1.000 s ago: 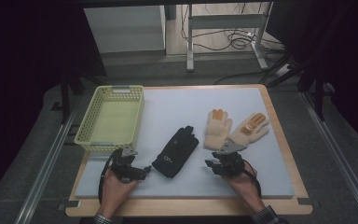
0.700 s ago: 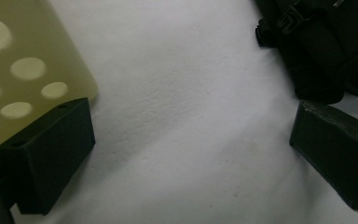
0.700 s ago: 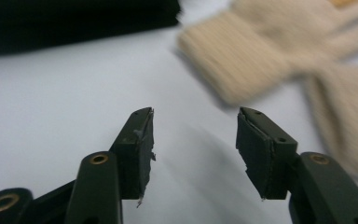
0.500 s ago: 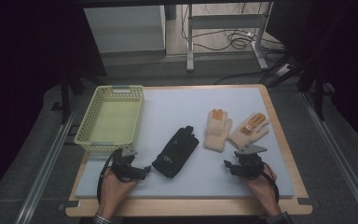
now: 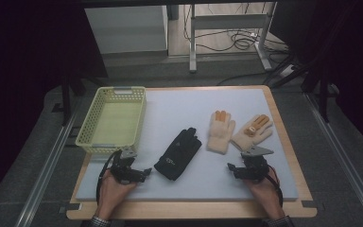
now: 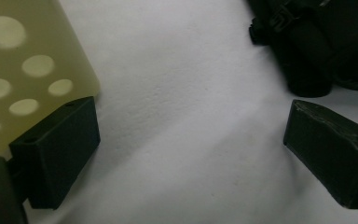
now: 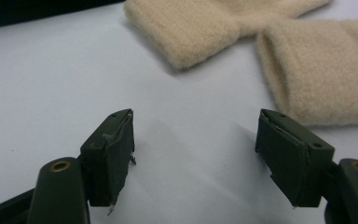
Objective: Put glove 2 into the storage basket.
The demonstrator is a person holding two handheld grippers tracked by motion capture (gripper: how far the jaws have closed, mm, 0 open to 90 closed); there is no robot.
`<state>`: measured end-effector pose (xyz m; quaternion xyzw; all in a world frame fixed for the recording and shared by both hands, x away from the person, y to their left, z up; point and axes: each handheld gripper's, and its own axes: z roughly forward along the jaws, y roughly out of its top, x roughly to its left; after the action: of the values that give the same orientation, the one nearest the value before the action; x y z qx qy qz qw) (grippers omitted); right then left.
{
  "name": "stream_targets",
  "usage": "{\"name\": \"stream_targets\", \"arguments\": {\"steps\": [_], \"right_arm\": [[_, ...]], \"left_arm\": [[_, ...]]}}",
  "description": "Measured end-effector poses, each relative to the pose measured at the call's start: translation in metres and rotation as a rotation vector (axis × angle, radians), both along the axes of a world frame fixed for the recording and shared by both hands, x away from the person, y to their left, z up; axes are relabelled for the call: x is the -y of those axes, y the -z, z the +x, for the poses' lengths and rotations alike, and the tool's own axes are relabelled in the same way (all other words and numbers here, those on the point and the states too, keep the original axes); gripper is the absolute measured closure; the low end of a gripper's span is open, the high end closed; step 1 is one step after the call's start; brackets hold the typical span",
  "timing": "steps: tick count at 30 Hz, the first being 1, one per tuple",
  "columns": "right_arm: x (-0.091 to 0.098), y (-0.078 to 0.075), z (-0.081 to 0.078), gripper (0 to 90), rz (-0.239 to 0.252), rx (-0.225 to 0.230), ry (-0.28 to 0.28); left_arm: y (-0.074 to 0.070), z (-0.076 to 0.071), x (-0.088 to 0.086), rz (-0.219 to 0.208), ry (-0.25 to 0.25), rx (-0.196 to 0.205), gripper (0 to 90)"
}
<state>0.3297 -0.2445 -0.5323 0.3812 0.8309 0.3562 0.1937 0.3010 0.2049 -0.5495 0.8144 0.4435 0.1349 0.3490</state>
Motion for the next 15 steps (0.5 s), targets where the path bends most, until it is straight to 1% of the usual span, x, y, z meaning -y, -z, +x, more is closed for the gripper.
{"name": "stream_targets", "arguments": {"steps": [2,4,6,8,9,11,12,13,14,15], "right_arm": [[0.000,0.000,0.000,27.4,0.000,0.000,0.000],[0.000,0.000,0.000,27.3,0.000,0.000,0.000],[0.000,0.000,0.000,27.2,0.000,0.001,0.000],[0.000,0.000,0.000,27.0,-0.001,0.001,0.000],[0.000,0.000,0.000,27.0,-0.001,0.001,0.000],[0.000,0.000,0.000,26.8,-0.001,0.001,0.000],[0.000,0.000,0.000,26.8,-0.001,0.001,0.000],[0.000,0.000,0.000,26.8,-0.001,0.001,0.000],[0.000,0.000,0.000,26.8,-0.001,0.001,0.000],[0.000,0.000,0.000,26.7,-0.001,0.001,0.000]], "left_arm": [[-0.004,-0.002,0.000,-0.019,0.021,-0.013,4.7],[-0.006,-0.004,0.001,-0.018,0.027,-0.008,4.3],[-0.015,-0.008,0.005,-0.006,0.042,-0.001,3.4],[-0.021,-0.010,0.007,-0.012,0.050,0.001,2.8],[-0.021,-0.010,0.007,-0.012,0.050,0.001,2.6],[-0.032,-0.012,0.011,-0.032,0.075,-0.003,1.7],[-0.036,-0.012,0.013,-0.036,0.086,-0.005,1.4],[-0.036,-0.012,0.013,-0.036,0.086,-0.005,0.9],[-0.043,-0.012,0.018,-0.033,0.104,-0.010,0.6],[-0.046,-0.011,0.021,-0.034,0.113,-0.011,0.3]]}}
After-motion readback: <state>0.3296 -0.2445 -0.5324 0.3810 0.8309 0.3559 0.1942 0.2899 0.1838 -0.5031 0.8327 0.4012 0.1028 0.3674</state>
